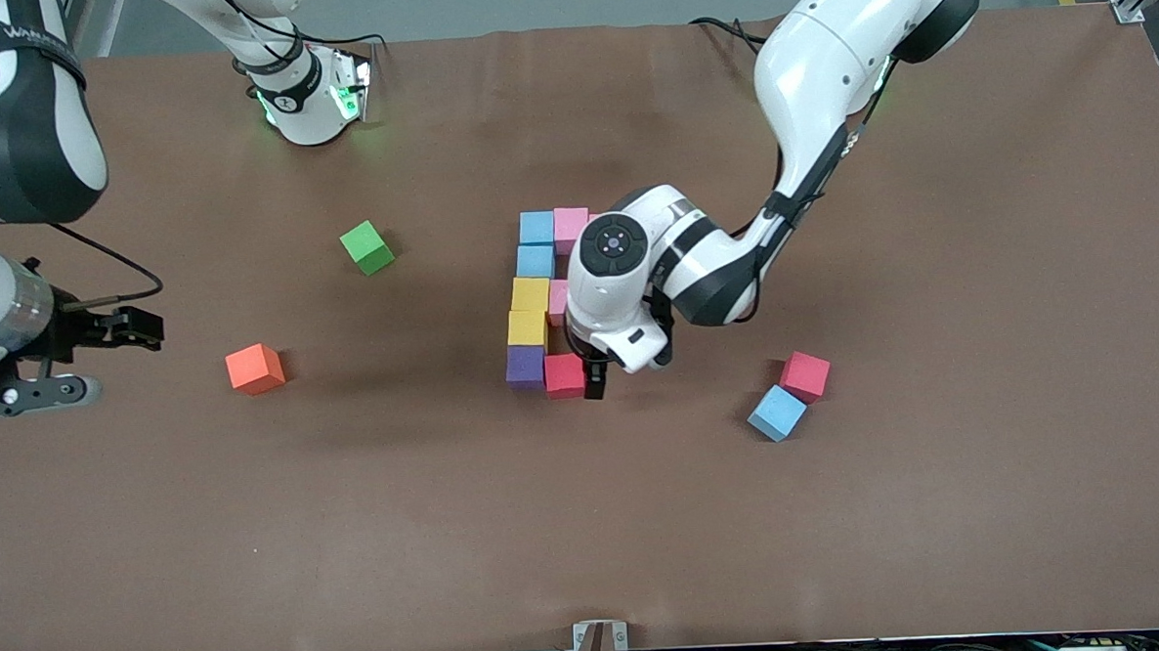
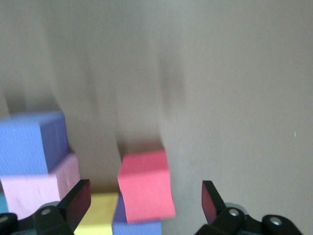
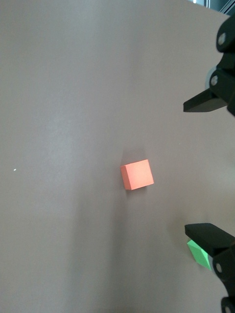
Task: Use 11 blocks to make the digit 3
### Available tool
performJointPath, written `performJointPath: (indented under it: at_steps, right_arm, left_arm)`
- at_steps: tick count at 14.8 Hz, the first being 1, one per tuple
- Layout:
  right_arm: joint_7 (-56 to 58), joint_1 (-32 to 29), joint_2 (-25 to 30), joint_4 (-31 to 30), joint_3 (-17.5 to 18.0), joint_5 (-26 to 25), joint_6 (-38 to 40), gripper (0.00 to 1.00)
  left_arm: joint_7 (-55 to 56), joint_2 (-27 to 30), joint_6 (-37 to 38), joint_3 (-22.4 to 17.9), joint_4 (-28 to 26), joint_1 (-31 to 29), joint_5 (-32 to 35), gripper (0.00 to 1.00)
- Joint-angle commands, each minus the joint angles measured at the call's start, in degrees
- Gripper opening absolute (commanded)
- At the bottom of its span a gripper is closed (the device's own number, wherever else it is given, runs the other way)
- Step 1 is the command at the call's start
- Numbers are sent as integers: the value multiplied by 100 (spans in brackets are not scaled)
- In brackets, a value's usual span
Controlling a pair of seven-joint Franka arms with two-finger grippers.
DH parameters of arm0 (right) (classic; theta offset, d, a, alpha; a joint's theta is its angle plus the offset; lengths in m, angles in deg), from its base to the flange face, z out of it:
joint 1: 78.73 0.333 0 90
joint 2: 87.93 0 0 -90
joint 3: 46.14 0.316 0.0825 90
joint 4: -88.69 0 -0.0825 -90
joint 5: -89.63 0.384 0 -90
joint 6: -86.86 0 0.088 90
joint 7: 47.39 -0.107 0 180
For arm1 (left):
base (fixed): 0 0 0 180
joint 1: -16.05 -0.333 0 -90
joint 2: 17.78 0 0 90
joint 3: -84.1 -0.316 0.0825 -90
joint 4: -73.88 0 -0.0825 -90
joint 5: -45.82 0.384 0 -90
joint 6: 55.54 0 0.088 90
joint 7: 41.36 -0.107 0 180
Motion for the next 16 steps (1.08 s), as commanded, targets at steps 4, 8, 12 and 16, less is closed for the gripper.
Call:
performJointPath:
  at_steps: [4,8,12,16]
  right_arm:
    - [222,-343,120,402,78,136,450,100]
    - [222,-369,111,535,70,145,503,100]
    - [222,-369,120,561,96,180,660,100]
    - [222,-369,111,966,96,162,881,100]
  left_arm:
    - [-2346,567,494,176,-692,-1083,-72,100]
    - [-4148,1095,197,167,-1641,-1777,33,100]
    - [-5363,1105,-647,167,-2240,-2367,526,100]
    - [-5638,938,-684,132,-2241,-2535,1043,100]
